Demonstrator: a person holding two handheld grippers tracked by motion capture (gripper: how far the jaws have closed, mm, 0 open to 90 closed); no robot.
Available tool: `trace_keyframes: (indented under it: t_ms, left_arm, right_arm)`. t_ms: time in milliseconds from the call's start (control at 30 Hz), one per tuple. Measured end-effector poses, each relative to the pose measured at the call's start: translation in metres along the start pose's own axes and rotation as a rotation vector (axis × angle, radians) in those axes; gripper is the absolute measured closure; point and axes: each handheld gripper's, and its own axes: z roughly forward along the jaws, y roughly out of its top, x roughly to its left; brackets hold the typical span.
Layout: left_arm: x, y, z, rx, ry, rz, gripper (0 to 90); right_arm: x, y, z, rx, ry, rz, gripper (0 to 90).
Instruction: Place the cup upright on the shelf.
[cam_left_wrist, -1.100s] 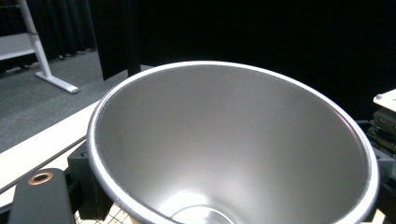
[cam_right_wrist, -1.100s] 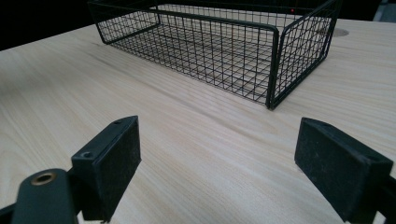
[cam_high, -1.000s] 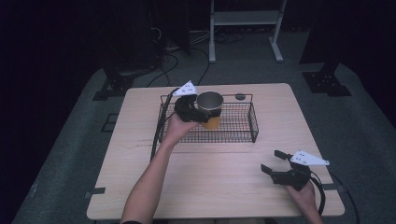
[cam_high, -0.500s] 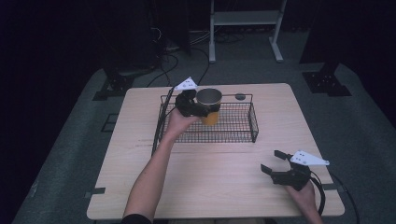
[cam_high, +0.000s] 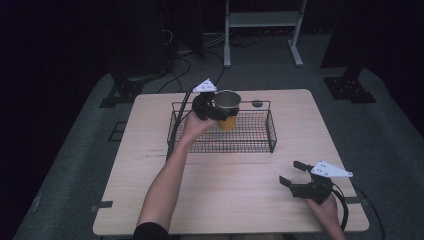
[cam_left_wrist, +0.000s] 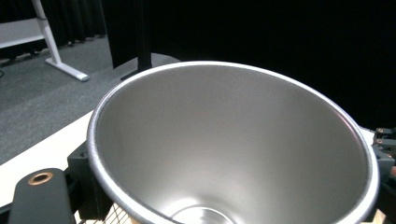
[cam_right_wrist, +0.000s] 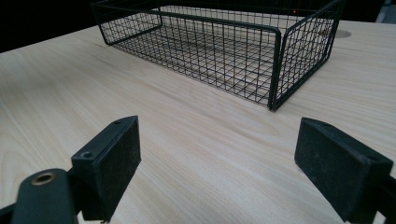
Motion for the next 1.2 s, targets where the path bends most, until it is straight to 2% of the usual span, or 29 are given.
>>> trace_keyframes:
  t_ms: [200,267,467,567,700,867,967,1067,1200]
  left_arm:
    - [0.004,-0.001,0.008,-0.007,0.007,0.011,12.4]
    - [0.007,-0.003,0.010,-0.002,0.005,0.003,12.4]
    - [0.016,-0.012,0.016,0.037,0.008,-0.004,12.4]
    - [0.020,-0.016,0.018,0.044,0.008,-0.021,12.4]
    - [0.021,-0.018,0.023,0.069,0.020,0.007,12.4]
    - [0.025,-0.023,0.027,0.080,0.001,-0.004,12.4]
    - [0.027,-0.027,0.030,0.113,-0.013,-0.001,12.4]
    - [0.028,-0.031,0.034,0.170,-0.014,0.013,12.3]
    - [0.031,-0.034,0.036,0.200,-0.008,0.025,12.3]
  right_arm:
    - [0.000,0.000,0.000,-0.001,0.002,0.002,13.4]
    - [0.000,0.000,0.000,-0.003,0.003,0.004,13.4]
    - [0.000,0.000,0.000,-0.004,0.007,0.004,13.5]
    - [0.000,0.000,0.000,-0.004,0.007,0.005,13.4]
    - [0.000,0.000,0.000,-0.005,0.006,0.006,13.4]
    - [0.000,0.000,0.000,-0.005,0.007,0.008,13.4]
    - [0.000,0.000,-0.001,-0.005,0.007,0.008,13.4]
    - [0.000,0.000,0.000,-0.005,0.009,0.007,13.5]
    - [0.000,0.000,0.000,-0.006,0.009,0.009,13.4]
